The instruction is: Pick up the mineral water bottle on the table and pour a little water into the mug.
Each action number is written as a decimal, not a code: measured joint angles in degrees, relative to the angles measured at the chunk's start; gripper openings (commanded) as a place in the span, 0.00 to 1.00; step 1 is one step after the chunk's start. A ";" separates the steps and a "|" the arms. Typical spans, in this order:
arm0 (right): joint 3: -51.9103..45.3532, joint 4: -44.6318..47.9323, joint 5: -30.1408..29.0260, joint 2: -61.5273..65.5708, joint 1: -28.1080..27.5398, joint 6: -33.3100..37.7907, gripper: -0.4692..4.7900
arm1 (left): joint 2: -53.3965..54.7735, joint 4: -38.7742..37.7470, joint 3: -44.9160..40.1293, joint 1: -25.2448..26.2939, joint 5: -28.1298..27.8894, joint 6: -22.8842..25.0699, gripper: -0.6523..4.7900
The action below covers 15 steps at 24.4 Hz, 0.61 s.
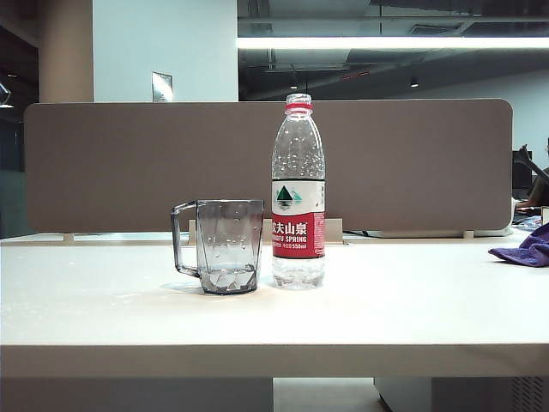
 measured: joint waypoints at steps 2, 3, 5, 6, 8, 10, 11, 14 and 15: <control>0.00 -6.08 0.33 -1.60 -2.01 -3.02 0.08 | 0.02 0.00 -0.02 0.00 -0.02 0.00 0.11; 0.00 -7.67 0.74 -2.29 -2.27 -3.41 0.08 | 0.00 0.00 -0.02 0.00 0.00 0.00 0.11; 0.02 -7.19 2.25 -4.09 -2.49 -5.86 0.08 | 0.02 0.00 -0.02 0.00 -0.02 0.00 0.11; 0.00 -7.43 2.47 -4.15 -2.62 -9.22 0.08 | 0.04 0.02 0.00 0.00 0.00 0.00 0.11; 0.00 -7.87 2.54 -4.09 -2.73 -10.64 0.08 | 0.00 -0.02 -0.02 0.00 -0.02 0.00 0.11; 0.00 -7.87 2.51 -4.09 -2.82 -11.04 0.08 | 0.00 0.00 0.00 0.00 0.00 0.00 0.11; 0.00 -7.87 2.49 -4.09 -2.82 -11.02 0.08 | 0.02 0.00 -0.02 0.00 -0.02 0.00 0.11; 0.00 -7.87 2.47 -4.09 -2.84 -10.71 0.08 | 0.02 0.00 -0.02 0.00 -0.02 0.00 0.11; 0.00 -7.87 2.43 -4.09 -2.80 -10.51 0.08 | 0.02 0.00 0.00 0.00 -0.02 0.00 0.11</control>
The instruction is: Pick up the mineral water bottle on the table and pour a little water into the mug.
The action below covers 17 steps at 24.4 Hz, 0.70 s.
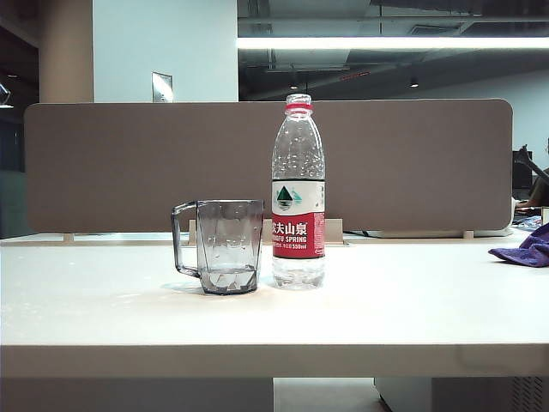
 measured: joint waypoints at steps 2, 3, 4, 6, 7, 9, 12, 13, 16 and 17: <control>0.00 0.00 -0.09 0.00 0.00 0.09 0.08 | -0.02 0.00 0.00 0.00 0.00 0.00 0.11; 0.00 0.00 -0.07 0.00 0.00 0.13 0.08 | -0.02 0.00 -0.02 0.00 0.00 0.00 0.11; 0.00 0.00 -0.07 0.00 0.00 0.15 0.08 | -0.02 0.00 0.00 0.00 0.00 0.00 0.11; 0.00 0.00 -0.07 0.00 0.00 0.15 0.08 | 0.00 0.00 -0.02 0.00 0.00 0.00 0.11; 0.00 0.00 -0.07 0.00 0.00 0.15 0.08 | 0.00 0.00 -0.02 0.00 0.00 0.00 0.11; 0.00 0.00 -0.07 0.00 0.00 0.15 0.08 | 0.00 0.00 -0.02 0.00 0.02 0.00 0.11; 0.00 0.00 -0.07 0.00 0.00 0.15 0.08 | 0.00 0.00 0.00 0.00 0.00 0.00 0.11; 0.00 0.00 -0.09 0.00 0.00 0.15 0.08 | 0.00 0.00 0.00 0.00 0.00 0.00 0.11; 0.00 0.04 -0.09 0.00 0.00 0.15 0.08 | -0.46 -0.13 -0.02 -0.02 -0.02 0.00 0.11; 0.00 -0.02 -0.09 0.00 0.00 0.15 0.08 | -1.53 -0.37 -0.04 0.00 -0.26 0.17 0.11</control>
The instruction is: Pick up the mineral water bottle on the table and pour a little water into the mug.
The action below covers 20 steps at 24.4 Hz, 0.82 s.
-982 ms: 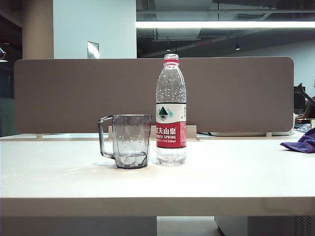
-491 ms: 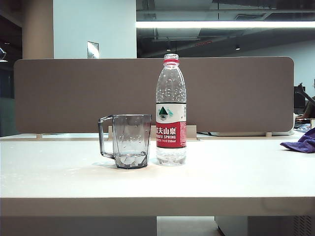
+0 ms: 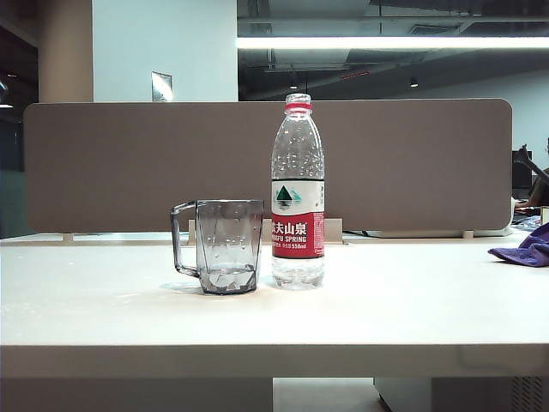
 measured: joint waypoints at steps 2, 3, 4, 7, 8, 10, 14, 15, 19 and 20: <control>0.00 0.04 0.00 -0.02 0.00 0.00 0.08 | -2.51 0.90 -0.02 -0.09 -3.21 2.93 0.11; 0.00 0.02 0.02 -0.02 0.00 0.00 0.08 | -3.72 1.99 -0.33 -0.09 -5.18 4.17 0.11; 0.00 0.04 0.00 -0.02 0.00 0.00 0.08 | -7.23 6.16 -2.36 -0.02 -7.89 5.57 0.11; 0.00 0.04 0.00 0.00 0.00 0.00 0.08 | -14.01 17.64 -8.83 -0.04 -9.40 6.95 0.11; 0.00 0.04 0.00 0.00 0.00 0.00 0.08 | -15.98 19.78 -10.51 -0.04 -10.29 7.08 0.11; 0.00 0.07 0.00 0.00 0.00 0.00 0.08 | -19.85 22.93 -13.68 -0.04 -12.57 7.13 0.11; 0.00 0.07 0.00 -0.02 0.00 0.00 0.08 | -22.86 23.85 -17.14 -0.04 -23.50 7.30 0.11; 0.00 0.09 0.00 -0.02 0.00 0.00 0.08 | -23.21 24.02 -17.70 -0.02 -25.70 7.30 0.11; 0.00 0.11 0.00 -0.02 0.00 0.02 0.08 | -26.75 24.20 -22.82 0.02 -30.56 6.27 0.11; 0.00 0.15 -0.02 -0.02 0.00 0.00 0.08 | -26.36 24.48 -23.23 0.17 -30.93 5.46 0.11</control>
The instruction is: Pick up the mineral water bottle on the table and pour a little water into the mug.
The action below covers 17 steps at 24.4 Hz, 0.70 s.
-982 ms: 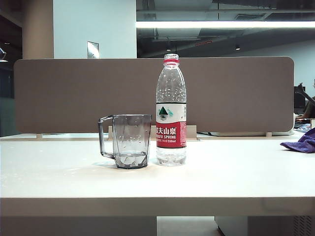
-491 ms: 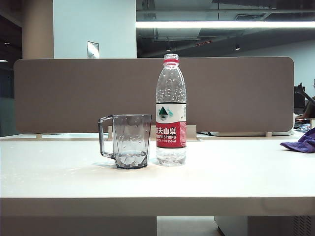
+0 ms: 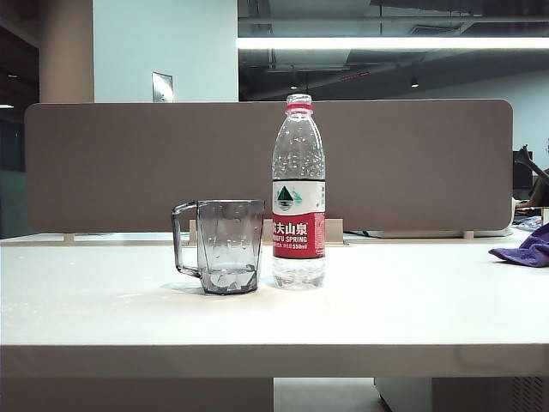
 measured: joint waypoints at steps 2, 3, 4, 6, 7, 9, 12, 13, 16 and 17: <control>0.00 0.00 0.02 0.00 0.02 0.00 0.08 | 0.02 0.07 -1.11 0.59 -0.52 -1.16 0.11; 0.00 0.00 0.00 0.02 0.00 0.00 0.08 | 0.02 0.02 -1.64 0.74 -0.63 -1.57 0.11; 0.00 0.00 0.00 0.02 0.00 0.00 0.08 | 0.11 -0.07 -2.08 0.83 -0.76 -1.95 0.11; 0.00 0.02 0.00 0.02 0.02 0.00 0.08 | 0.09 -0.44 -2.93 1.95 -0.92 -3.39 0.11; 0.00 0.04 0.00 0.02 0.02 0.00 0.08 | 0.04 -1.38 -3.61 2.71 -1.03 -5.46 0.11; 0.00 0.02 0.00 0.02 0.02 0.00 0.08 | 0.07 -2.64 -4.70 3.15 -1.03 -7.96 0.11; 0.00 0.04 -0.02 0.02 0.02 0.00 0.08 | 0.15 -4.87 -4.98 3.34 -1.40 -10.97 0.11; 0.00 0.04 0.00 0.02 0.00 0.02 0.08 | -0.07 -4.83 -4.96 3.34 -1.84 -11.21 0.11; 0.00 0.04 0.00 0.02 0.02 0.02 0.08 | 0.07 -4.90 -4.96 3.34 -3.39 -11.76 0.11; 0.00 0.04 -0.02 0.02 0.02 0.00 0.08 | 0.07 -4.87 -4.96 3.34 -3.56 -11.82 0.11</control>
